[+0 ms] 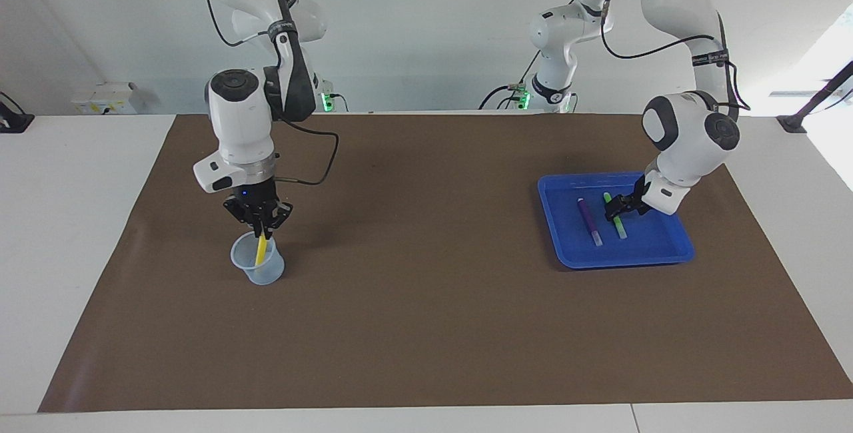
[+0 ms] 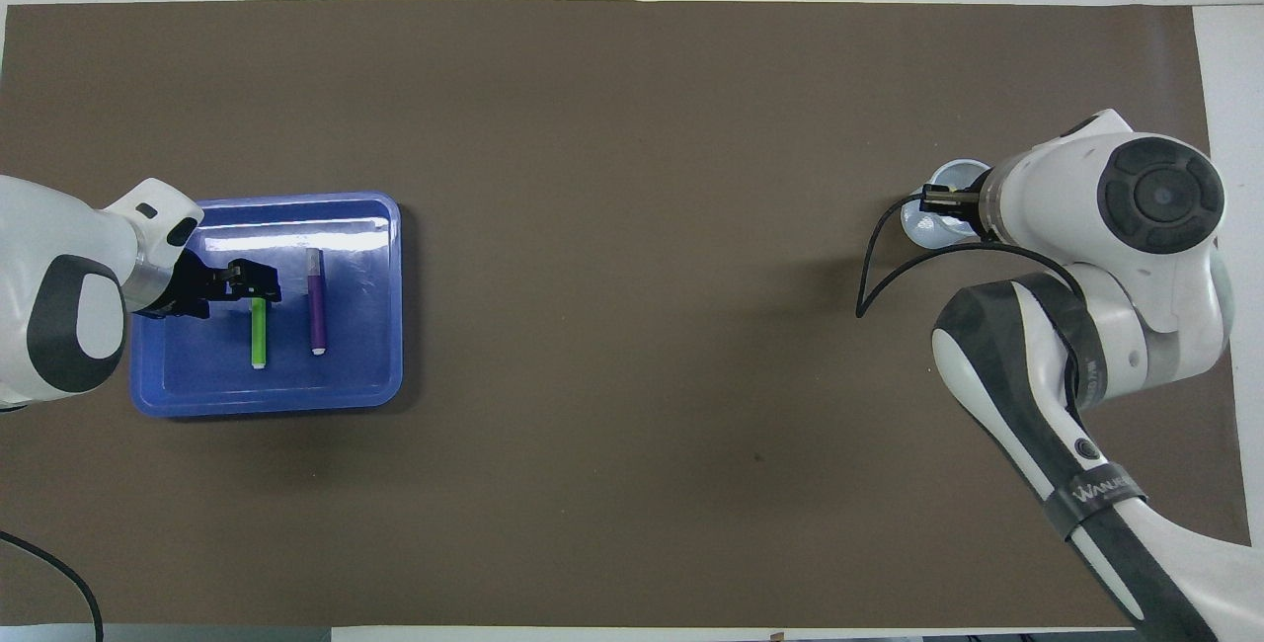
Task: Right arm passes pens to left for tray arrangement
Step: 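Pull the yellow pen from the cup with the right gripper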
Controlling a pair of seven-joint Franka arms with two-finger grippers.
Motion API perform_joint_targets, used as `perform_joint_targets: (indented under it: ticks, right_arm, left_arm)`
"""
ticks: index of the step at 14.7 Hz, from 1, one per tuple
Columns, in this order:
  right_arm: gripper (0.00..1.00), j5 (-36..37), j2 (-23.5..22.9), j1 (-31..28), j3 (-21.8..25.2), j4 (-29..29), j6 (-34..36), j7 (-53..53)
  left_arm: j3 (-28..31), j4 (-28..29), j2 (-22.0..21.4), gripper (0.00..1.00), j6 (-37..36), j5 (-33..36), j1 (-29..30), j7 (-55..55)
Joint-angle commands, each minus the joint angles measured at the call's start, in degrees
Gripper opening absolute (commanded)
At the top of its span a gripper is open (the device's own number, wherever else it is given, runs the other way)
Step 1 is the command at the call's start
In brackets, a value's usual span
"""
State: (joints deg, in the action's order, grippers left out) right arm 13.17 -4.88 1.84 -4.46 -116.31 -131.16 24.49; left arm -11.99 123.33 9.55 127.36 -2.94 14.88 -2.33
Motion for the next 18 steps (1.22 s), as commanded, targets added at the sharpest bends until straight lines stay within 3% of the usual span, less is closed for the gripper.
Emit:
perform_joint_targets:
  ticks: [1,5,7,10,13,15,18]
  right_arm:
    - [0.0,-2.17,3.38,-0.7,-0.99,5.29,9.93,-1.11]
    - [0.0,-9.98,4.79,-0.61,-1.25,15.39,23.82,-1.02]
    - [0.0,-17.09,4.79,-0.52,-1.95,17.34,25.78,-0.24]
    - [0.0,-27.02,4.44,-0.52,-3.44,17.61,24.56,4.14]
    - [0.0,-42.22,4.09,-0.35,-5.11,17.53,19.56,15.55]
    - [0.0,-46.29,4.0,-0.08,-8.35,17.61,15.87,22.58]
    - [0.0,-46.83,3.3,0.01,-15.47,17.7,8.67,33.93]
  left_arm:
    - [-0.32,-1.59,-0.76,1.0,-2.36,1.18,0.33,-0.22]
    - [-0.49,-9.23,-0.85,1.0,-12.46,0.74,-0.55,-0.57]
    - [-0.75,-13.27,-1.11,1.0,-17.99,0.04,-0.73,-3.19]
    - [-0.67,-21.61,-1.11,1.0,-27.05,-6.97,-2.04,-11.17]
    - [-1.46,-25.15,-2.78,1.0,-30.58,-15.14,-2.14,-24.88]
    - [-1.99,-25.15,-4.88,1.0,-30.68,-20.59,-2.31,-33.3]
    - [-3.83,-25.15,-6.74,1.0,-29.54,-28.42,-2.93,-48.16]
